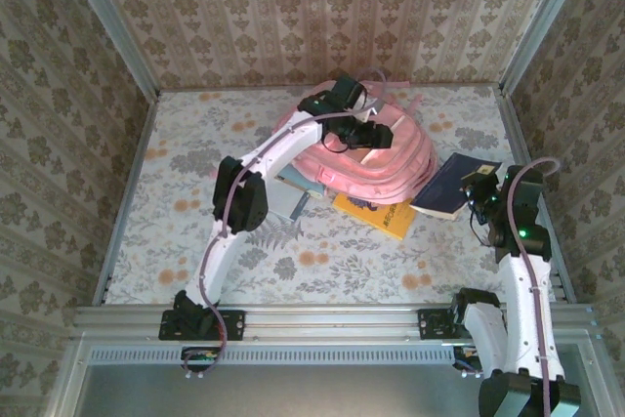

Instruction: Pack the student bag

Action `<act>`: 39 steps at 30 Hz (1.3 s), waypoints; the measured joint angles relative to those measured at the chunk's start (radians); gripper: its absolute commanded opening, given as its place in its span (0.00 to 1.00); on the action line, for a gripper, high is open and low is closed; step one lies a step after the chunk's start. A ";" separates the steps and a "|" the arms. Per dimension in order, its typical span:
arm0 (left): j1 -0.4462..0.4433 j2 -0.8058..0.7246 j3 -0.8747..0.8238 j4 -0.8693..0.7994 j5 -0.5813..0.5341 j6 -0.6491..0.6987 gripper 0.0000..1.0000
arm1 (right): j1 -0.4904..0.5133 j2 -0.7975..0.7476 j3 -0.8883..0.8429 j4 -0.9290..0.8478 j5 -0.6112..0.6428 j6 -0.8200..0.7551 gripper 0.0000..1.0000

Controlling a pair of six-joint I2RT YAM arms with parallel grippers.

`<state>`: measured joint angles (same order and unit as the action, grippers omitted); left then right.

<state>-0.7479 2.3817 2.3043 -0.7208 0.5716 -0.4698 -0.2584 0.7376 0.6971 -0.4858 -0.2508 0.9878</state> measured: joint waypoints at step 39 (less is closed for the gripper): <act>0.037 -0.004 0.170 -0.002 0.072 0.018 0.00 | 0.000 -0.057 0.016 -0.020 0.013 -0.043 0.00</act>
<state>-0.7113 2.3779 2.4741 -0.7223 0.6434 -0.4519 -0.2584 0.6807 0.7132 -0.5060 -0.2382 0.9451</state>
